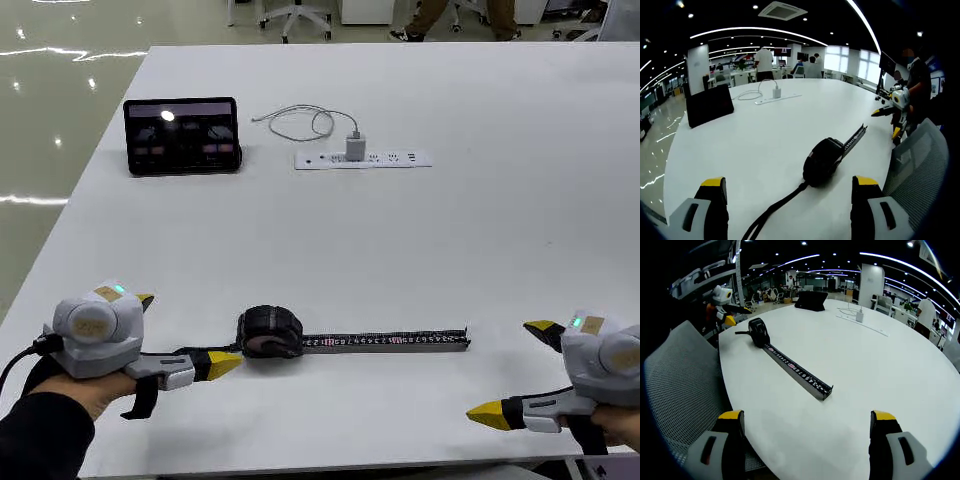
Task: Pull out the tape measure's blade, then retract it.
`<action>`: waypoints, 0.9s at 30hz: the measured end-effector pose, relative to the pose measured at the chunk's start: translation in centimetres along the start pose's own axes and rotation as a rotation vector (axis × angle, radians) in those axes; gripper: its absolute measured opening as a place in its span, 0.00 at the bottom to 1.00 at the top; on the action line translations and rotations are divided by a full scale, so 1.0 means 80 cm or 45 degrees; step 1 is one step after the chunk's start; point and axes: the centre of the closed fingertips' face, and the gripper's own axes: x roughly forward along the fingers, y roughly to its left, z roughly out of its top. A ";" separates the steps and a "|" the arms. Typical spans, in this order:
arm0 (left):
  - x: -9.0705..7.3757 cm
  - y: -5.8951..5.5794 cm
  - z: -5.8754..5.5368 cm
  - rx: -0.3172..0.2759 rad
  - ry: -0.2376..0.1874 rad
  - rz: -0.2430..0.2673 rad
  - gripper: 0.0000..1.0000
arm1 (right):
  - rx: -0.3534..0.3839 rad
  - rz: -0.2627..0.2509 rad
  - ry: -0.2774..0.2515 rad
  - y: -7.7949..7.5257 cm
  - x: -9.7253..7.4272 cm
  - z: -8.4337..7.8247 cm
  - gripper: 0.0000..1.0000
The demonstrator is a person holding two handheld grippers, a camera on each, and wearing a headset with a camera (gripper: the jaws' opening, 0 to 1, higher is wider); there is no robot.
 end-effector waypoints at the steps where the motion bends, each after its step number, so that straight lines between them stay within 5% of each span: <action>1: -0.003 0.001 -0.001 -0.004 -0.004 0.006 1.00 | 0.003 -0.002 -0.010 0.001 -0.003 0.001 1.00; 13: -0.051 -0.017 -0.032 -0.034 0.016 0.028 1.00 | -0.021 -0.056 -0.039 0.006 -0.042 -0.007 1.00; 27: -0.066 -0.022 -0.027 -0.026 -0.030 0.036 1.00 | 0.051 -0.107 -0.087 0.010 -0.081 -0.018 1.00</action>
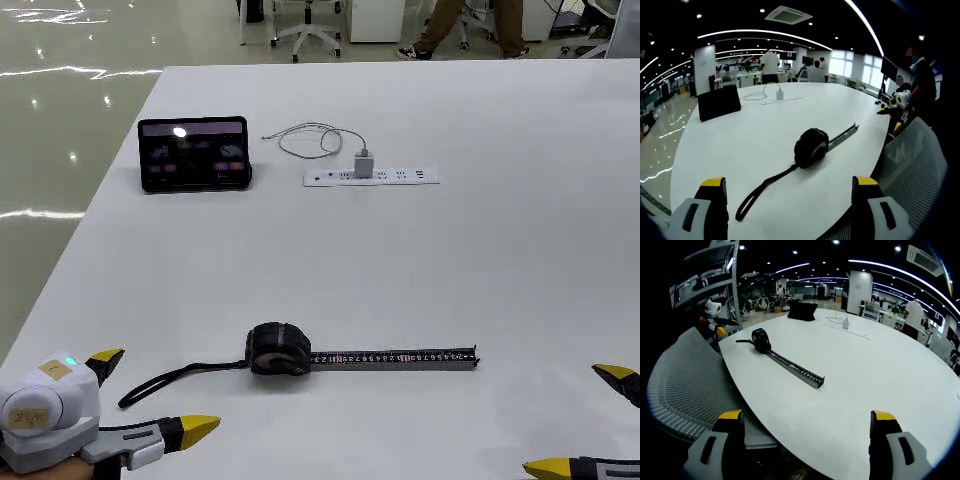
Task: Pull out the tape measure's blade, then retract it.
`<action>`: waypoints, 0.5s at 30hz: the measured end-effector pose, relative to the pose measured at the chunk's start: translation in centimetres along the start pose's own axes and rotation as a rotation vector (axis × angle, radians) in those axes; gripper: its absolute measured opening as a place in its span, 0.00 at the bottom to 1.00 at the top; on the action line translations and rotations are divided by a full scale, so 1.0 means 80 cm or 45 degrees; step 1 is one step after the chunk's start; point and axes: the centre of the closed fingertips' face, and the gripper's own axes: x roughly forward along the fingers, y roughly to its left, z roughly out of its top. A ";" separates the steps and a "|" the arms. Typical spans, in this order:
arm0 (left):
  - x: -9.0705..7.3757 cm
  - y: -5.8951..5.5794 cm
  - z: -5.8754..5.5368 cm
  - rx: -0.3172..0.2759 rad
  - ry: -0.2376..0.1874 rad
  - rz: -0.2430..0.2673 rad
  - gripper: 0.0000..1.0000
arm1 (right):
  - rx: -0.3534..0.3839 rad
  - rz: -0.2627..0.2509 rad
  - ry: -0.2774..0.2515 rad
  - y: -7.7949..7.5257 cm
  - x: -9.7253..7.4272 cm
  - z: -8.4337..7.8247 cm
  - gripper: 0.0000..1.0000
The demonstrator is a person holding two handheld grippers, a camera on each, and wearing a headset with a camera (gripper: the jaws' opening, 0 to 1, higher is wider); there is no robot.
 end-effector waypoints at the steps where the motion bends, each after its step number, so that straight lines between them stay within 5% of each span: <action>1: 0.001 -0.002 0.000 0.008 0.001 -0.005 1.00 | 0.000 -0.004 -0.001 0.000 -0.001 -0.001 1.00; 15: 0.008 -0.003 -0.007 0.021 0.006 -0.023 1.00 | -0.002 -0.022 -0.013 0.003 -0.003 0.004 1.00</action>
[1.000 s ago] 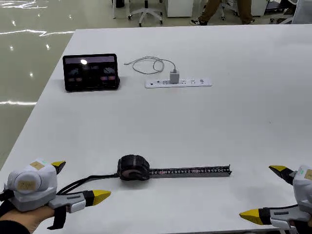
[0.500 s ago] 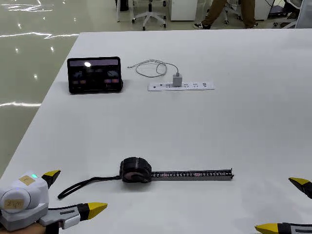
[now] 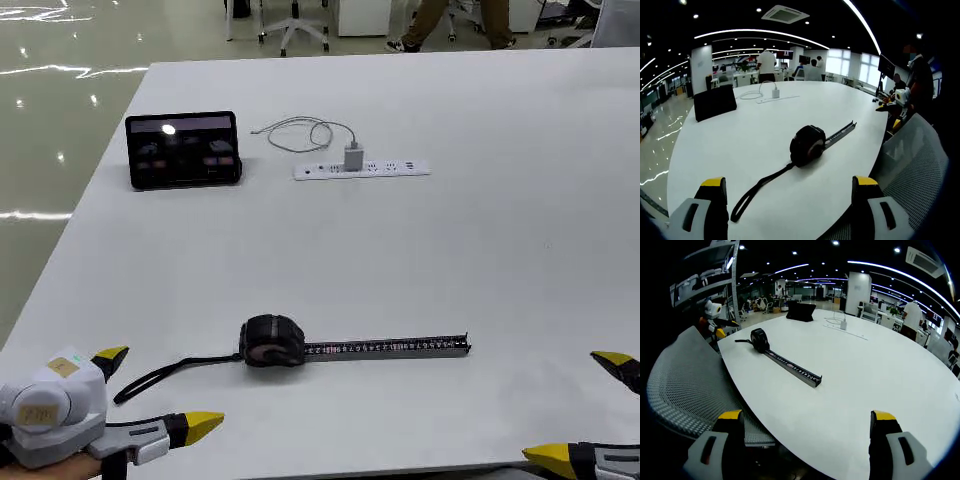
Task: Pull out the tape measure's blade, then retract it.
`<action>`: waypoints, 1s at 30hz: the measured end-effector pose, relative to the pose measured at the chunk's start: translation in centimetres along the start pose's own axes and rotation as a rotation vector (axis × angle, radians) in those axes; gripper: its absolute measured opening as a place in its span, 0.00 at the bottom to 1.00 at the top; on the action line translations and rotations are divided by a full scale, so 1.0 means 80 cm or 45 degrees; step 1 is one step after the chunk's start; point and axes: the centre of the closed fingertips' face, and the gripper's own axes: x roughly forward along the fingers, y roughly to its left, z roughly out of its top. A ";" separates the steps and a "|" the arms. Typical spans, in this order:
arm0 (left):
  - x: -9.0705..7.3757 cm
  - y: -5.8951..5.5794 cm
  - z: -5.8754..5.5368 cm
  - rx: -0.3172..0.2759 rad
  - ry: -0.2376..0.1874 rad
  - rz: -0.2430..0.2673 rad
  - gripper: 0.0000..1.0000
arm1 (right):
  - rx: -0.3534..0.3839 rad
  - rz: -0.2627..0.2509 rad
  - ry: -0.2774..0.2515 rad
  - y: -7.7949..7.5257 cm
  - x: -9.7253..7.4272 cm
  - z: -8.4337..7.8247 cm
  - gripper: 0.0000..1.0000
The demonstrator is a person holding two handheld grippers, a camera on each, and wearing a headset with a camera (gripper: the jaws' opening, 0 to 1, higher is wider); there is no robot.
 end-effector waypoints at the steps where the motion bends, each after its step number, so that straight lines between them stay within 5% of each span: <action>1: 0.000 0.001 0.000 0.001 -0.001 0.003 1.00 | 0.000 -0.003 -0.003 -0.001 0.000 0.001 1.00; 14: 0.001 0.006 0.018 -0.012 -0.037 0.033 1.00 | -0.044 0.030 0.001 0.004 0.004 0.006 1.00; 20: 0.006 -0.004 0.046 -0.009 -0.046 0.038 1.00 | -0.078 0.042 0.013 -0.003 0.005 0.012 1.00; 23: 0.013 0.004 0.056 0.010 -0.006 0.123 1.00 | -0.080 0.048 0.021 -0.008 0.007 0.018 1.00; 27: 0.024 -0.002 0.079 -0.064 -0.054 0.116 1.00 | -0.112 0.069 0.039 -0.009 0.011 0.023 1.00; 30: 0.041 -0.005 0.087 -0.065 -0.032 0.127 1.00 | -0.149 0.094 0.059 -0.010 0.016 0.026 1.00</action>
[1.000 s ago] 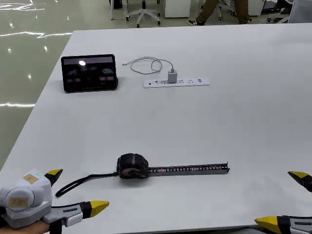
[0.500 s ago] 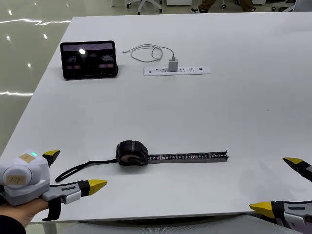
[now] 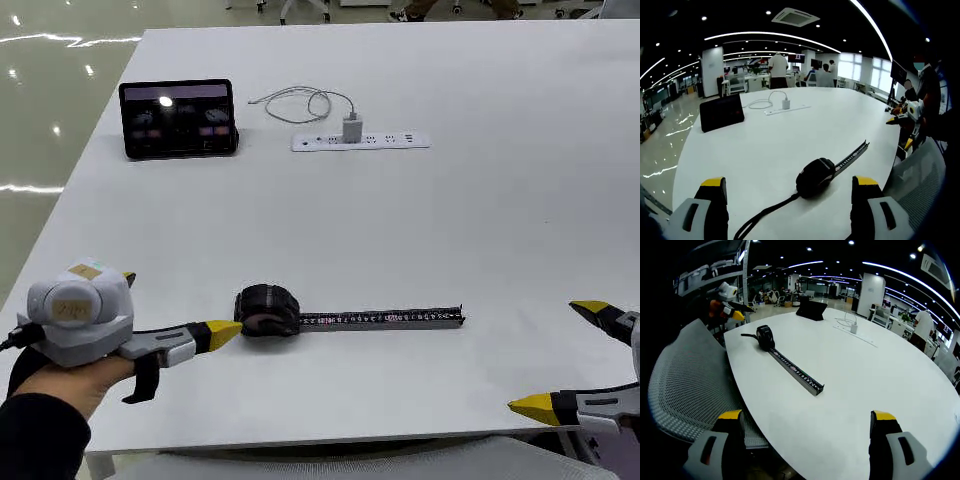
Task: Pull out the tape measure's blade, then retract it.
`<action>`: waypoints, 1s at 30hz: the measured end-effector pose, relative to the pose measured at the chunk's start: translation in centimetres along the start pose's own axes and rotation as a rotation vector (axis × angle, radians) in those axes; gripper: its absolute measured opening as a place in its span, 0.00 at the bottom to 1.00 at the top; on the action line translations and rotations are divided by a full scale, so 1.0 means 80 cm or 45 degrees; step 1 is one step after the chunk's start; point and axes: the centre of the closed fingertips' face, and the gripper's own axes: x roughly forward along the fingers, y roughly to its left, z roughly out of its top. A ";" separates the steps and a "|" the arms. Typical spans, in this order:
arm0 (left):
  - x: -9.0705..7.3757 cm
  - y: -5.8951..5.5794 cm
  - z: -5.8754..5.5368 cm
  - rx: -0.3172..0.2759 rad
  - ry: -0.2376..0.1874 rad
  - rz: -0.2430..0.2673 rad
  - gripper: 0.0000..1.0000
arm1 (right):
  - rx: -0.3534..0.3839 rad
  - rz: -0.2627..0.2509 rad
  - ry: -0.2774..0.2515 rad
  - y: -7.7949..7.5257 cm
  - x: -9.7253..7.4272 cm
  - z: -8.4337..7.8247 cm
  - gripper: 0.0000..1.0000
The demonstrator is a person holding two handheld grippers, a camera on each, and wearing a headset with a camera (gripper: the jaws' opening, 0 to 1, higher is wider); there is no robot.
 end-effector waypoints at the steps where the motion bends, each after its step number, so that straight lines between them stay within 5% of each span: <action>1: 0.004 -0.005 0.002 -0.015 0.000 -0.012 1.00 | -0.002 0.005 0.002 -0.001 0.001 0.001 1.00; 7: 0.031 -0.026 0.005 -0.017 0.024 -0.015 1.00 | -0.032 0.033 0.012 -0.003 0.008 0.011 1.00; 13: 0.055 -0.039 -0.010 0.005 0.047 0.059 1.00 | -0.068 0.062 0.033 -0.003 0.018 0.013 1.00; 19: 0.070 -0.049 -0.019 -0.107 0.041 0.077 1.00 | -0.108 0.090 0.053 -0.006 0.029 0.016 1.00; 30: 0.098 -0.036 -0.045 -0.160 0.068 0.225 0.98 | -0.187 0.141 0.082 -0.011 0.055 0.029 1.00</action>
